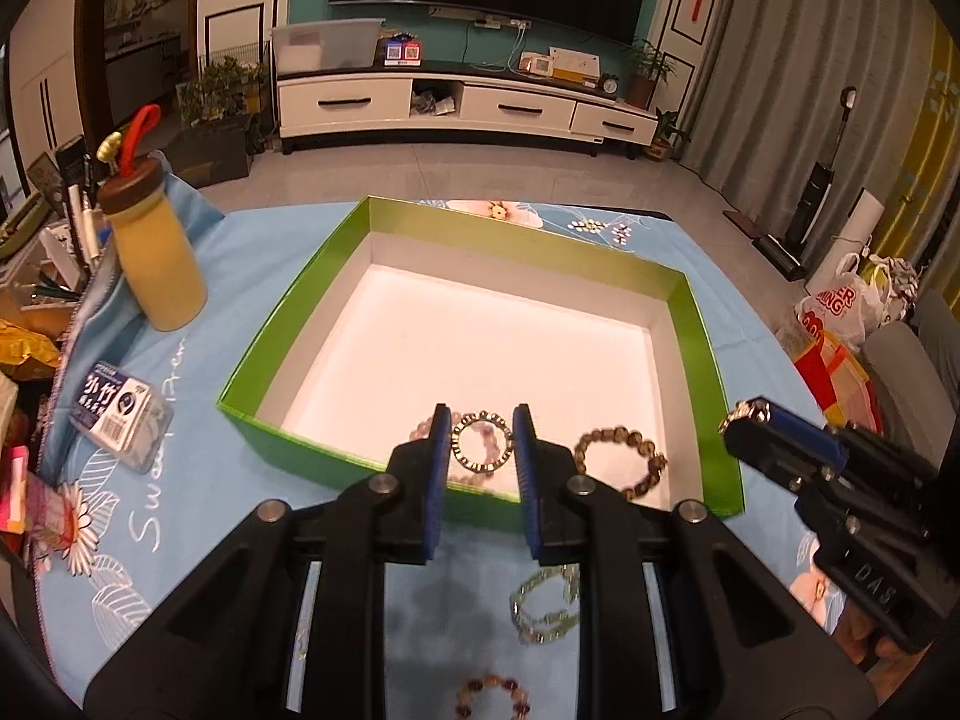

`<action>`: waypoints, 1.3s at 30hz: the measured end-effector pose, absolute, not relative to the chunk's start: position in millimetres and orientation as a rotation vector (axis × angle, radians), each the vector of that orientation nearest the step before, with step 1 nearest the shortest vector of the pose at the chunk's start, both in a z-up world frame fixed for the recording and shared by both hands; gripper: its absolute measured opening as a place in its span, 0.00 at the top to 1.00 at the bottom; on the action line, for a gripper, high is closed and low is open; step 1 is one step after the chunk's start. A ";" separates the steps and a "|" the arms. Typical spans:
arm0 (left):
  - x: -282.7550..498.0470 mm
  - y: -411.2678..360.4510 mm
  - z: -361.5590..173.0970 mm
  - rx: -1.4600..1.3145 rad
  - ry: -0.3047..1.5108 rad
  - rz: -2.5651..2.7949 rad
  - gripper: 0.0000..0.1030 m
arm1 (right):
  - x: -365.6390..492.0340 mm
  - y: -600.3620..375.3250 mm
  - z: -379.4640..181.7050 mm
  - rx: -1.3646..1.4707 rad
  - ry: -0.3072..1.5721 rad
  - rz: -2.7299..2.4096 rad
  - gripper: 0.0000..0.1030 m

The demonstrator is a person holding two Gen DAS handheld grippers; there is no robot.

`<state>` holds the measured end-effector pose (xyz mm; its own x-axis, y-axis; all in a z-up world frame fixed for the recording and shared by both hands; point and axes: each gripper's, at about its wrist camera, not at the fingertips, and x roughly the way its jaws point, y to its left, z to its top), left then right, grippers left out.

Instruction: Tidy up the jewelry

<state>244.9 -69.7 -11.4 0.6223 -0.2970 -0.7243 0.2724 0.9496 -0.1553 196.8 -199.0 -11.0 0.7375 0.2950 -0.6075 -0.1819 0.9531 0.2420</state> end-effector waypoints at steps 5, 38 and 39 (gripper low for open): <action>269.1 -75.1 -18.0 -0.048 0.865 -0.322 0.80 | 216.8 -199.7 -18.1 0.173 0.712 0.252 0.81; 217.2 7.6 -15.4 -0.126 0.874 -0.186 0.31 | 169.6 -239.7 -27.7 0.285 0.745 0.198 0.71; 207.5 13.8 -17.2 -0.126 0.876 -0.180 0.31 | 162.6 -240.2 -27.6 0.286 0.748 0.199 0.71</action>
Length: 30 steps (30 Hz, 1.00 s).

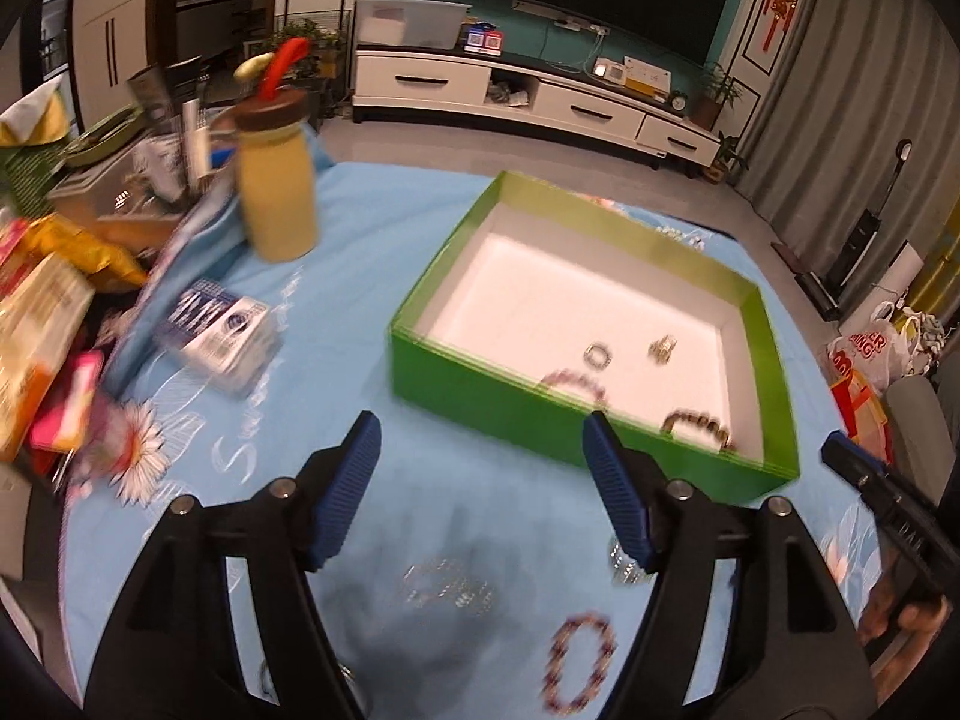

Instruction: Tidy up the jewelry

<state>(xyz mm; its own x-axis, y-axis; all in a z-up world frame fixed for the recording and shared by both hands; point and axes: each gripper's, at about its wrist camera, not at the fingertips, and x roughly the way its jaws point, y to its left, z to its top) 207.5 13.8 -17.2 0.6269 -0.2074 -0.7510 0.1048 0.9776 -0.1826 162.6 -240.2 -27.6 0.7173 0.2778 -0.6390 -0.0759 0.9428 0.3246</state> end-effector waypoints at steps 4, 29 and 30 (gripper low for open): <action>179.2 32.5 -24.7 -0.133 0.891 -0.159 0.30 | 142.5 -238.3 -27.6 0.297 0.757 0.207 0.67; 65.9 94.2 -85.9 -0.197 0.995 -0.085 0.30 | 80.0 -189.6 -58.2 0.238 0.889 0.333 0.65; 64.9 92.6 -87.5 -0.198 0.997 -0.089 0.30 | 77.4 -185.2 -60.6 0.232 0.898 0.348 0.65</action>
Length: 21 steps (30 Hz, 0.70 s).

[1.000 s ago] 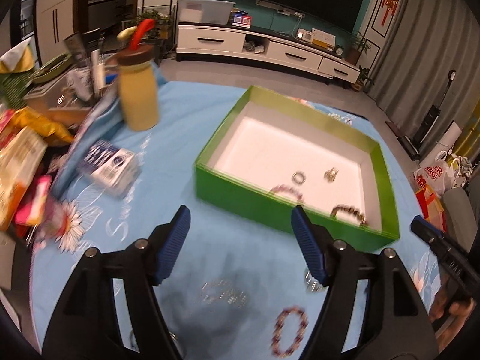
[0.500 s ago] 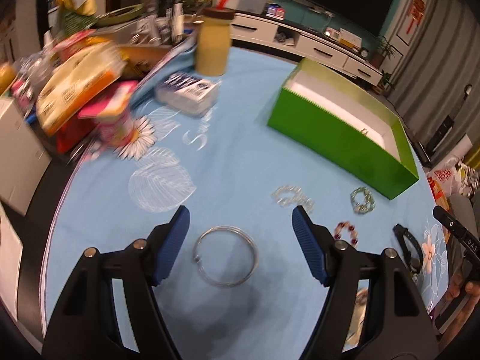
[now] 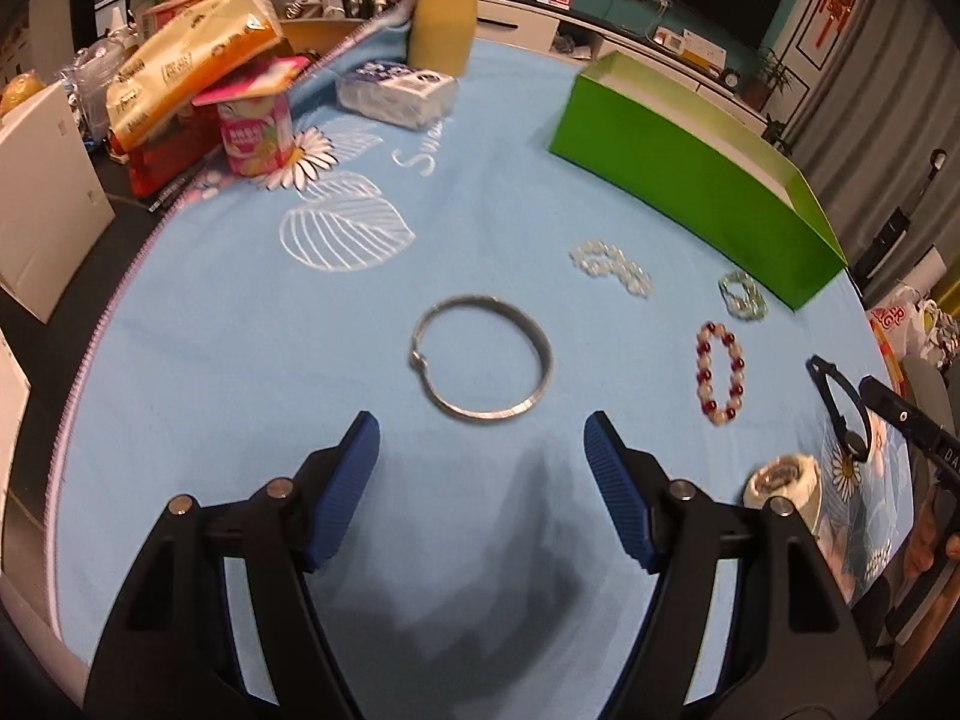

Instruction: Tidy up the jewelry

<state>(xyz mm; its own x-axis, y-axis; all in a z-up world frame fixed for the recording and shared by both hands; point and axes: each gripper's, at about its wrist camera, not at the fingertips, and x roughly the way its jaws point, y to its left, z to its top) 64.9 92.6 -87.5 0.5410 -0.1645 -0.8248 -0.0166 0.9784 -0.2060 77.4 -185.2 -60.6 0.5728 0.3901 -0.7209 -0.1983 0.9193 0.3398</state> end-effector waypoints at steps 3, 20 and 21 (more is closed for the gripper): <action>61.9 87.2 -91.6 -0.199 1.003 -0.102 0.30 | 72.1 -176.2 -64.2 0.221 0.911 0.385 0.65; 57.8 87.6 -96.0 -0.252 0.988 -0.121 0.30 | 58.2 -142.3 -81.0 0.184 0.968 0.531 0.65; 58.4 87.3 -96.3 -0.254 0.987 -0.118 0.30 | 58.3 -142.0 -81.8 0.180 0.970 0.530 0.65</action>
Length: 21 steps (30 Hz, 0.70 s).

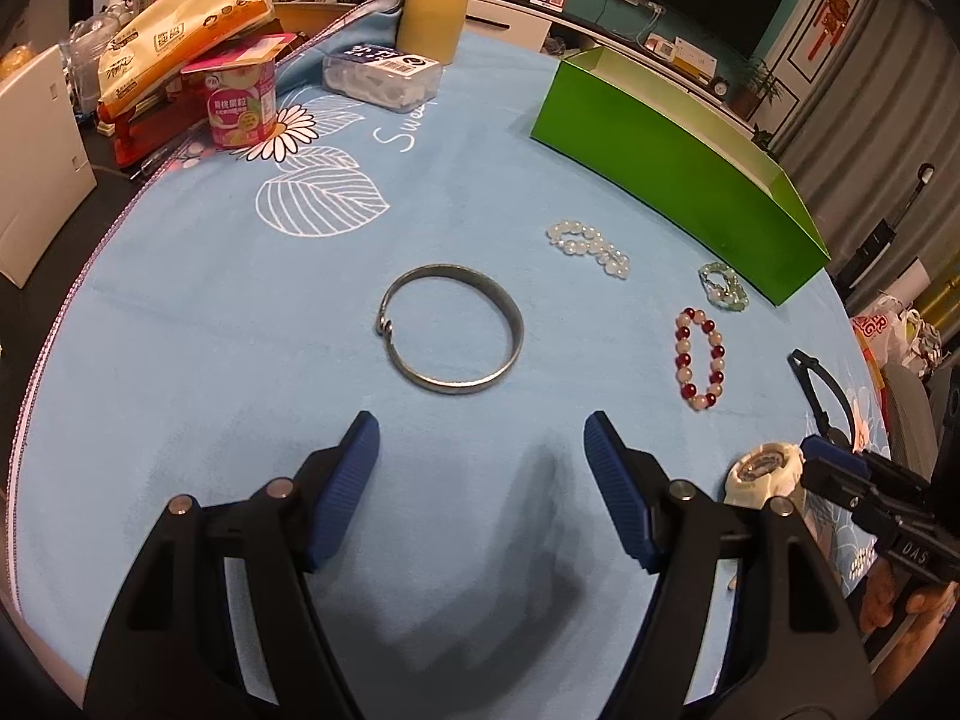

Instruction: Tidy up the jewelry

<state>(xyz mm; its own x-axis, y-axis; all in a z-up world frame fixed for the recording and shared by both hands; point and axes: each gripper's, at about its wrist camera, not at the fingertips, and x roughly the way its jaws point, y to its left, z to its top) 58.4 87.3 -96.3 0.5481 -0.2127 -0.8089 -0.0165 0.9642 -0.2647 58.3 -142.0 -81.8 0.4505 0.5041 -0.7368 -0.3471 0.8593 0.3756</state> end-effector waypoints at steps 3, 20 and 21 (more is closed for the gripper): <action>60.3 83.6 -93.4 -0.251 0.968 -0.120 0.31 | 58.6 -140.3 -85.0 0.174 0.977 0.527 0.65; 91.8 54.4 -99.3 -0.025 0.997 -0.214 0.68 | 59.7 -131.0 -92.4 0.122 0.993 0.524 0.65; 91.6 52.9 -99.4 -0.012 1.001 -0.220 0.71 | 59.8 -129.2 -92.7 0.113 0.992 0.524 0.65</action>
<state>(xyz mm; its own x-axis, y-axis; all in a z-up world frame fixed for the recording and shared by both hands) 91.6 52.9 -99.4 0.5190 -0.1889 -0.8337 0.1778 0.9778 -0.1108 59.8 -129.2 -92.7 0.4345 0.4696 -0.7686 -0.3693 0.8712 0.3236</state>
